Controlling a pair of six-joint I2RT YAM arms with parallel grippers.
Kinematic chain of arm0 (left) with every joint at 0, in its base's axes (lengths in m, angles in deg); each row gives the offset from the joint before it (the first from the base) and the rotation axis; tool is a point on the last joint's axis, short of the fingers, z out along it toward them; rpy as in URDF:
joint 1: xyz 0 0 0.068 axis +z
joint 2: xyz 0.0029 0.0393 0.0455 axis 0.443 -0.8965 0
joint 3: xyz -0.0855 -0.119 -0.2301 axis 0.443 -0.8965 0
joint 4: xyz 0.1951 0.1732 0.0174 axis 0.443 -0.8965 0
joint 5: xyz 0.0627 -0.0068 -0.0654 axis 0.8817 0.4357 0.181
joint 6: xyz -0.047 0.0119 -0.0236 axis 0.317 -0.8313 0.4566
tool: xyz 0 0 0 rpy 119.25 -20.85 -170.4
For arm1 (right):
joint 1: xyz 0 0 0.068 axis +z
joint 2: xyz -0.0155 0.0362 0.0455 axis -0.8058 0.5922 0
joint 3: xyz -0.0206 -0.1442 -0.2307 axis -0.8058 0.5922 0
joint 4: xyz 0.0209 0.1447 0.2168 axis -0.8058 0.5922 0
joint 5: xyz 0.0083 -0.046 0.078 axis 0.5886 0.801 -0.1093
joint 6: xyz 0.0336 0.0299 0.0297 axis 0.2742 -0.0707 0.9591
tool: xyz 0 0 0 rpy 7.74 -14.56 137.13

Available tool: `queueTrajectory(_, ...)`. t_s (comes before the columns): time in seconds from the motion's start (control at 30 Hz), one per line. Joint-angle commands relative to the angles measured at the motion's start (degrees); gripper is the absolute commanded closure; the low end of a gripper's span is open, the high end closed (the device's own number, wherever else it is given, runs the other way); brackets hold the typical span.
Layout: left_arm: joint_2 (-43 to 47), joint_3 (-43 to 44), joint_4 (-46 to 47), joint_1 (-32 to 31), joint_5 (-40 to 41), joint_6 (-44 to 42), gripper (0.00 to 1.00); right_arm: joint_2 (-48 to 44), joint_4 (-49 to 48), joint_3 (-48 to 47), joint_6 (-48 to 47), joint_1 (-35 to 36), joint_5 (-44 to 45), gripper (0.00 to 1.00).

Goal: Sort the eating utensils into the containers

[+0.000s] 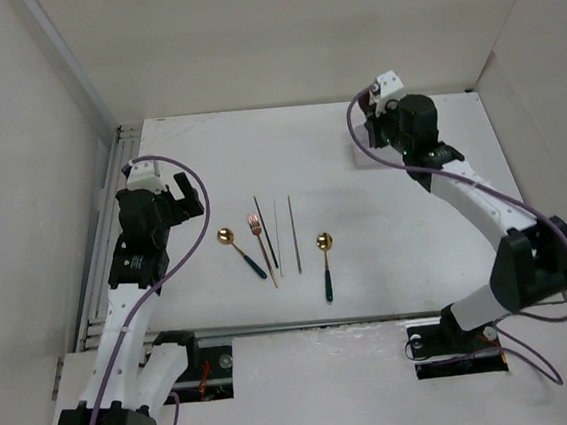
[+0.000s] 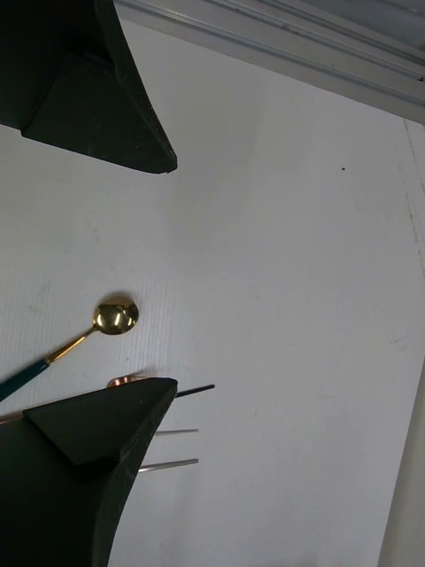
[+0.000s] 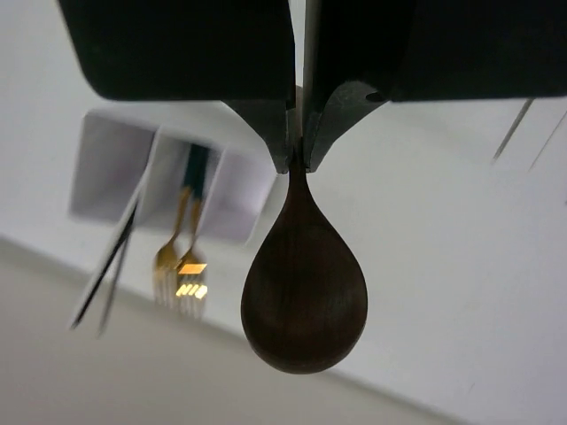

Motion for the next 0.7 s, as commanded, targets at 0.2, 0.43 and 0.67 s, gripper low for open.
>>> queueTrajectory(0.2, -5.6, 3.7, 2.0, 5.5, -4.9, 3.4, 0.0, 24.4, -14.3, -22.2, -4.4, -7.7, -12.2, 1.0)
queueTrajectory(0.43, -10.2, 6.1, 2.5, 6.0, -4.9, 2.2, 0.0, 31.0, -14.3, -24.4, -4.4, -9.3, -13.3, 1.0)
queueTrajectory(0.67, -13.0, 6.7, 3.1, 6.0, -3.7, 0.8, 0.0, 31.5, -9.8, -21.7, -4.4, -9.3, -8.6, 1.0)
